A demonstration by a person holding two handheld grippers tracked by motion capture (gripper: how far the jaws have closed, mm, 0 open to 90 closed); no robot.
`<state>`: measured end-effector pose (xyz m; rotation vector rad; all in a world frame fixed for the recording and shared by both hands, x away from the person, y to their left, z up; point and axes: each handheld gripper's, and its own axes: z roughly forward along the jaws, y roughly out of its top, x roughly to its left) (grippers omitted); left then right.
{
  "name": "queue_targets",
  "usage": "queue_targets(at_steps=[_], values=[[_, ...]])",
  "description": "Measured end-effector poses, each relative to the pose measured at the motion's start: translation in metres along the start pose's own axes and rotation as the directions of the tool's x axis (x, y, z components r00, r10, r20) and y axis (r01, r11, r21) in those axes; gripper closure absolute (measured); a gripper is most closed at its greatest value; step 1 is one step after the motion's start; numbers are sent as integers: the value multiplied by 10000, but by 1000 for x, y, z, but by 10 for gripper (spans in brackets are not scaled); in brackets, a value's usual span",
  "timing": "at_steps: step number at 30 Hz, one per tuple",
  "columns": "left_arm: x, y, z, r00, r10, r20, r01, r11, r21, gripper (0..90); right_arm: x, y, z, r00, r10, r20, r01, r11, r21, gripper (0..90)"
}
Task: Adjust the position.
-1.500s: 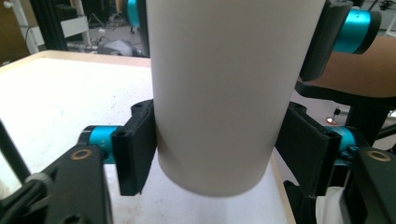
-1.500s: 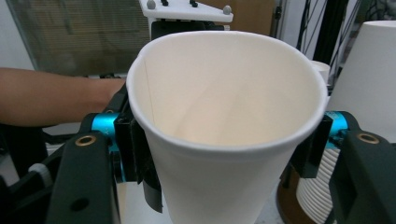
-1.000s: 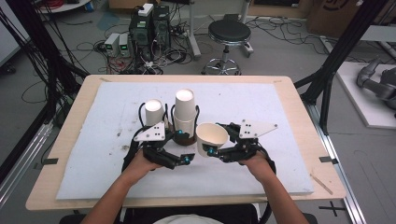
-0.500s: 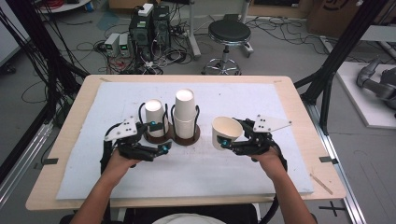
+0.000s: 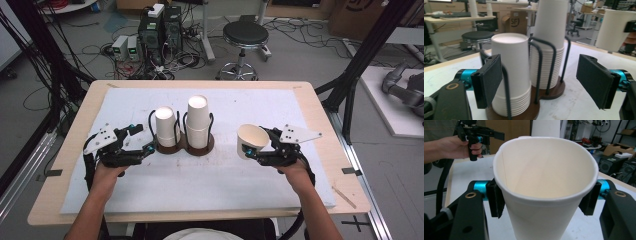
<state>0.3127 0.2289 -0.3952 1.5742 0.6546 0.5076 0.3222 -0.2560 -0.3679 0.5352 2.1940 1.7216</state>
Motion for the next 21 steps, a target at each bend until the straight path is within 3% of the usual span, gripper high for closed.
queue_targets(at_steps=[5, 21], values=[[1, -3, -3, 9999, -115, -37, 115, 9999, -8, 209, -4, -6, -4, 9995, 103, 305, -103, 9999, 3, 359], [-1, -4, -3, 10000, -80, 57, 80, 10000, -3, 210, -1, -5, -5, 9991, 94, 406, -96, 9999, 43, 360]])
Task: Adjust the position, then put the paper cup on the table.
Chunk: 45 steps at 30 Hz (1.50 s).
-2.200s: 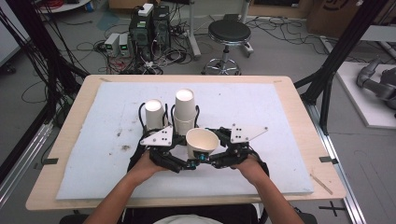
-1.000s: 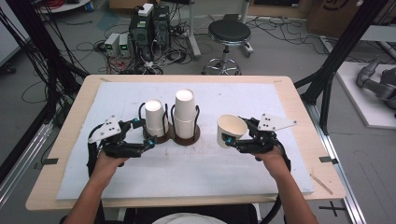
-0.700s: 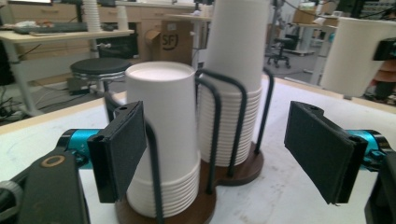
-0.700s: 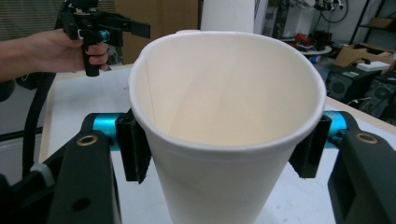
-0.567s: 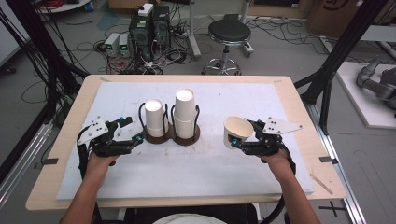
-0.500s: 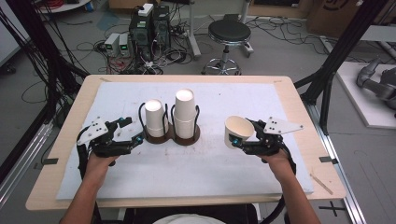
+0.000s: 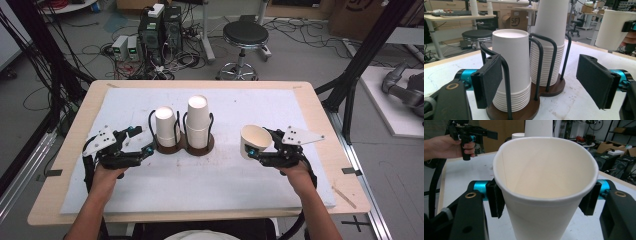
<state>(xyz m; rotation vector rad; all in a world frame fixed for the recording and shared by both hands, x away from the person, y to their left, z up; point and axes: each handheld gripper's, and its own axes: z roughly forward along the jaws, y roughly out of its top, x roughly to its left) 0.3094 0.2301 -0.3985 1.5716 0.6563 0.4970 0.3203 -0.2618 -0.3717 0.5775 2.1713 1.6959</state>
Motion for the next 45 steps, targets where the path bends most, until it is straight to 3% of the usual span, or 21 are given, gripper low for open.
queue_targets(at_steps=[14, 20, 27, 34, 41, 45], values=[[1, 0, -2, 10000, -20, -69, 20, 10000, -64, 209, -5, 2, 1, 9997, 133, 198, -130, 9998, -159, 361], [1, -1, 0, 10000, -44, -9, 44, 10000, -41, 209, -10, 0, -7, 9976, 191, 663, -180, 9997, -159, 362], [3, -1, 1, 10000, -94, 25, 94, 10000, 1, 210, -22, -4, -11, 9889, 363, 1444, -354, 9993, -88, 362], [0, -2, 1, 10000, -42, -11, 42, 9999, 99, 210, -36, -8, -15, 9690, 608, 2393, -594, 9981, -134, 363], [-2, -1, 3, 10000, -1, 19, 0, 9999, 135, 210, -48, -20, -23, 9343, 953, 3434, -971, 9952, -119, 363], [-3, -2, 5, 9999, -34, 95, 32, 9999, 157, 210, -55, -28, -24, 9201, 1147, 3745, -1215, 9926, -56, 363]])
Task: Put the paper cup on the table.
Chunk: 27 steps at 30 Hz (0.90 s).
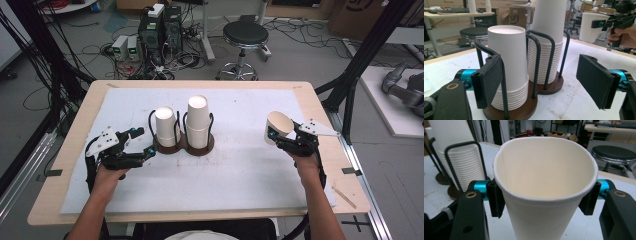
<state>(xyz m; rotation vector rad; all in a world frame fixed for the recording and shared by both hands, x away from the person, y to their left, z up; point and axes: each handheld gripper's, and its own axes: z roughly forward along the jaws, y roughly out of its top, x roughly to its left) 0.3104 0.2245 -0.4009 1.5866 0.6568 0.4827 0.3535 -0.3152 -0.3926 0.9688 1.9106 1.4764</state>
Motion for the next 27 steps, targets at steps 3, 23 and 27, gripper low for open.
queue_targets(at_steps=[3, 23, 27], values=[[0, 0, 0, 10000, -13, 0, 14, 10000, 15, 210, -4, -3, 4, 9999, 53, 93, -55, 9999, 155, 363], [-1, -1, 6, 9999, -37, 114, 36, 9999, 105, 210, -10, -23, 40, 9991, 313, 277, -353, 9865, 1596, 362], [-1, -2, 7, 9999, -40, 137, 38, 9999, 137, 209, -11, -26, 41, 9987, 463, 199, -490, 9852, 1645, 362]])
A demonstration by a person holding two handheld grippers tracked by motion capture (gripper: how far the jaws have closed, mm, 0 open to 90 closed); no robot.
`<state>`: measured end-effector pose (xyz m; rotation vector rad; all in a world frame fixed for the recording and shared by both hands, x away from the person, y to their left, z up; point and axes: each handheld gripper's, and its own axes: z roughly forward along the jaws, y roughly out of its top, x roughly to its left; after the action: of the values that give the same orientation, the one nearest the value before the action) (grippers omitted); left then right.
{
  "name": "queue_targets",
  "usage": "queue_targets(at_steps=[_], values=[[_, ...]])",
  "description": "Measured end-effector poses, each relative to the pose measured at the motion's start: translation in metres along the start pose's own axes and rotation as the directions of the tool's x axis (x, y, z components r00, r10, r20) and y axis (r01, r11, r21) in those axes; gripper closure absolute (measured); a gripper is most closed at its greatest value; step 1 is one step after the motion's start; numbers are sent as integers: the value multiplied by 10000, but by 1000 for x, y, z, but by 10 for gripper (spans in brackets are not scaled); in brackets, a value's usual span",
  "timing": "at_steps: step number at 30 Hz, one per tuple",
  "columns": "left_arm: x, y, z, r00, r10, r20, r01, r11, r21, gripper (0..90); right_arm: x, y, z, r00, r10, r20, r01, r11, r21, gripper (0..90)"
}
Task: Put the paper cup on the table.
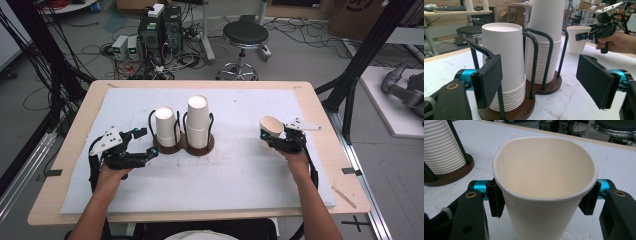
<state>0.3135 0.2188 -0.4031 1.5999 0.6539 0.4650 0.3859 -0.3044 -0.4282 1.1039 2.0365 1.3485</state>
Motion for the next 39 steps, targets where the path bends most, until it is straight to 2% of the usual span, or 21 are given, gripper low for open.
queue_targets(at_steps=[10, 15, 27, 31, 39], values=[[1, 0, 0, 10000, -16, -16, 16, 10000, 7, 210, 2, -3, 5, 9998, -75, -163, 81, 9992, 389, 356], [1, 0, -1, 10000, -71, -58, 71, 10000, -11, 210, -1, -4, 4, 9995, 139, -279, -126, 9989, 453, 343], [0, 0, 1, 10000, -84, -9, 84, 10000, 3, 210, 0, -5, 0, 9991, 385, -186, -373, 9974, 610, 256], [1, 0, 1, 10000, -90, -2, 90, 10000, 17, 210, 1, -5, 0, 9990, 328, -306, -309, 9976, 622, 220], [0, 0, 1, 10000, -96, -3, 96, 10000, 15, 210, 2, -6, -2, 9991, 316, -278, -293, 9965, 789, 216]])
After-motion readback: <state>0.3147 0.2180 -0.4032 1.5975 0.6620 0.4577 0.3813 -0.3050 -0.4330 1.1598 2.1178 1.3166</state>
